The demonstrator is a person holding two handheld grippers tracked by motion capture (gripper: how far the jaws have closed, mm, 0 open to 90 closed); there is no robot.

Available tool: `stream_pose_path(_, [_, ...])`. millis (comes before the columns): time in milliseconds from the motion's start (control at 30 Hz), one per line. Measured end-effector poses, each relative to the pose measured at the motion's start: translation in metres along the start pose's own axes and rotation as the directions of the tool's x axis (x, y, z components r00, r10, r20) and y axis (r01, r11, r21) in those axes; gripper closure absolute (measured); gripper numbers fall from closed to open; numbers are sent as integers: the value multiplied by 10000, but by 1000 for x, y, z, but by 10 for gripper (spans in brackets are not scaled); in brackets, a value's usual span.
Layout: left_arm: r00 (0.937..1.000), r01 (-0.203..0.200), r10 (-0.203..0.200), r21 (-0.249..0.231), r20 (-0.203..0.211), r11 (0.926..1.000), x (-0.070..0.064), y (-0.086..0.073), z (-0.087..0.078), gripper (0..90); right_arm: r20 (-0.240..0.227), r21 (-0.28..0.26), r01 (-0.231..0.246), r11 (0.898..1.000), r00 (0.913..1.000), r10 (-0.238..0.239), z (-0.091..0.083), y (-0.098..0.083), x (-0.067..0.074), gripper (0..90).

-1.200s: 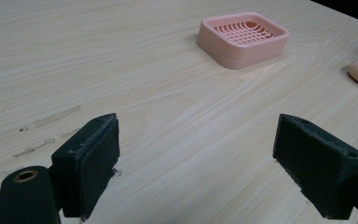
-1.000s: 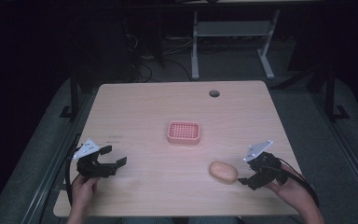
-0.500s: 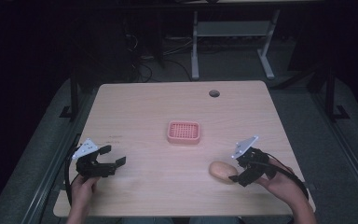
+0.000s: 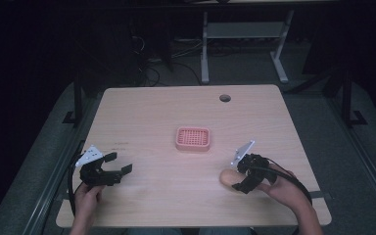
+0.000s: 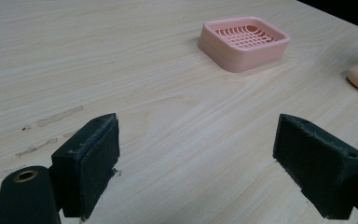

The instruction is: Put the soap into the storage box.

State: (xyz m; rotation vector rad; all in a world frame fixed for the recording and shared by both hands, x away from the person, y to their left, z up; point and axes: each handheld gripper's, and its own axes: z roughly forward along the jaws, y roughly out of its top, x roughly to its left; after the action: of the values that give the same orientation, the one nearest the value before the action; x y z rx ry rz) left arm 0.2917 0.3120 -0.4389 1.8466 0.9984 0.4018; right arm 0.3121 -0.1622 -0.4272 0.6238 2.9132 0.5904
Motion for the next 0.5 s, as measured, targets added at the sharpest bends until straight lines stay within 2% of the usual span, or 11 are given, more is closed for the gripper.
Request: stream_pose_path(500, [10000,-15,15,19,10,10000,0,0,0,143,-106,726,75,9973,9999,-68,17,10,2,251])
